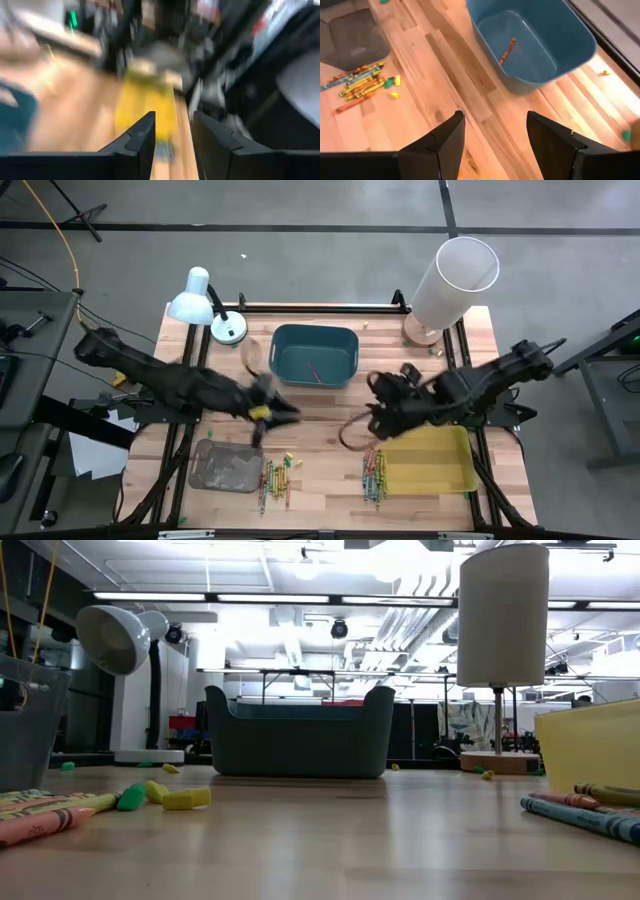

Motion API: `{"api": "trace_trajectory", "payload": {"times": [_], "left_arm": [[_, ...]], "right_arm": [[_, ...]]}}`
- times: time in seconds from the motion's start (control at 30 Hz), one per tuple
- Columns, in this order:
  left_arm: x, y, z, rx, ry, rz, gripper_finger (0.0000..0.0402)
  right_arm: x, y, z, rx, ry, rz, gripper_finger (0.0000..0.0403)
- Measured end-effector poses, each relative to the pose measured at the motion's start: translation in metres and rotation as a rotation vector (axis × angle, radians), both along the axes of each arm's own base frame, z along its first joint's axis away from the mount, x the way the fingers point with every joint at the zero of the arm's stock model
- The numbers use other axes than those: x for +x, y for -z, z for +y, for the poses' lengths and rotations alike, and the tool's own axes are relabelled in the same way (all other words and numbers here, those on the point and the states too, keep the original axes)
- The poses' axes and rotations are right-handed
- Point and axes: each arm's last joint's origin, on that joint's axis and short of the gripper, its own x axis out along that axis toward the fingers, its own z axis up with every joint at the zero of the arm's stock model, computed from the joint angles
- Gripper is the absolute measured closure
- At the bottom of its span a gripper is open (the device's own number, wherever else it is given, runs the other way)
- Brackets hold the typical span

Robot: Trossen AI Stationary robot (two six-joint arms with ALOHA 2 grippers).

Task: Sort crayons
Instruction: Put the orange crayon into the blue bin

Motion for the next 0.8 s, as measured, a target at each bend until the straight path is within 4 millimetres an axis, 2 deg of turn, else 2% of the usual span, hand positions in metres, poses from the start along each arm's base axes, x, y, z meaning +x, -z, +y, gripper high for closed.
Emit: {"api": "trace_trajectory", "payload": {"times": [0.1,0.23,0.3,0.37,0.57,0.8], "left_arm": [[0.018,0.011,-0.024,0.039,0.094,0.215,0.0281],[0.029,0.025,-0.058,0.097,0.174,0.56,0.0281],[0.034,0.036,-0.076,0.069,0.147,0.715,0.0281],[0.038,0.047,-0.093,-0.022,0.045,0.835,0.0281],[0.059,0.075,-0.146,-0.371,-0.221,0.921,0.0281],[0.085,0.111,-0.173,-0.452,-0.404,0.96,0.0288]], "right_arm": [[-0.011,0.002,0.012,-0.021,0.017,0.007,0.0196],[-0.019,0.003,0.019,-0.022,0.031,0.026,0.0196],[-0.021,0.004,0.02,-0.026,0.031,0.037,0.0196],[-0.022,0.004,0.02,-0.029,0.03,0.042,0.0196],[-0.022,0.005,0.021,-0.018,0.006,0.068,0.0197],[-0.022,0.005,0.02,-0.052,-0.042,0.094,0.0196]]}}
